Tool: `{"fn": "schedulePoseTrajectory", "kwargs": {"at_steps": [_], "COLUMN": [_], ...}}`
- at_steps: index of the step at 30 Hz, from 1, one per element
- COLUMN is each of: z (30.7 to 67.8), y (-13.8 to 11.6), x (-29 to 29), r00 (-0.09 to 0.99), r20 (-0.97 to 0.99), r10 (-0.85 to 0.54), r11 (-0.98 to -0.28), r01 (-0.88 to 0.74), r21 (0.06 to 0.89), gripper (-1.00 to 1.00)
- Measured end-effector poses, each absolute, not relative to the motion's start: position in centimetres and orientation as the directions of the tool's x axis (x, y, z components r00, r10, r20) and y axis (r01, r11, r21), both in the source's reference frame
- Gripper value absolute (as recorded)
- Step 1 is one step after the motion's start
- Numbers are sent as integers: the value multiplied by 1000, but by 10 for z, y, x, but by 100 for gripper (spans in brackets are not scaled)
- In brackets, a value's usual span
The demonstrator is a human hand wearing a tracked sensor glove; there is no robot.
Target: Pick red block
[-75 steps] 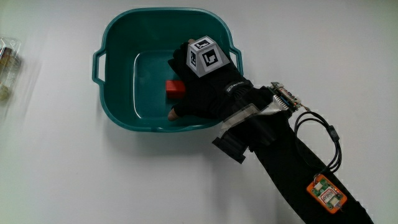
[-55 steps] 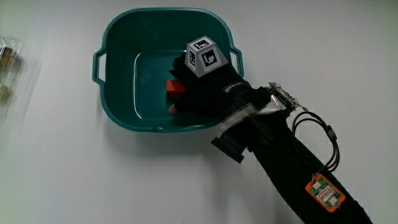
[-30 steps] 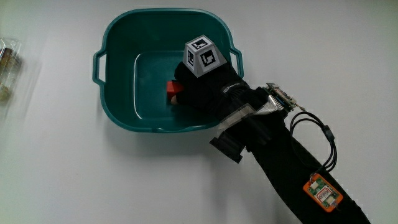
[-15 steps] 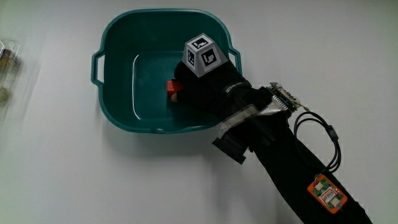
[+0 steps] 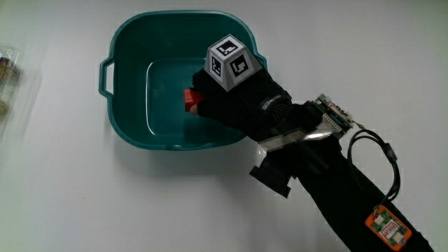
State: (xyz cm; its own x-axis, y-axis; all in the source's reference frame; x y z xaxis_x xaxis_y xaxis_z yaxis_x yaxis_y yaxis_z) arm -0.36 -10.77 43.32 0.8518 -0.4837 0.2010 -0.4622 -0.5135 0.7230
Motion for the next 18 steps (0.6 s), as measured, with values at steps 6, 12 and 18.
{"fn": "schedulePoseTrajectory", "kwargs": {"at_steps": [6, 12, 18], "z": [431, 433, 433], "y": [-108, -108, -108], "x": [-3, -5, -5], "r00": [851, 847, 846], "r20": [205, 206, 205], "r10": [-483, -491, -492], "r11": [-531, -537, -545], "r01": [-471, -480, -483], "r21": [704, 694, 685], "gripper": [44, 56, 68]}}
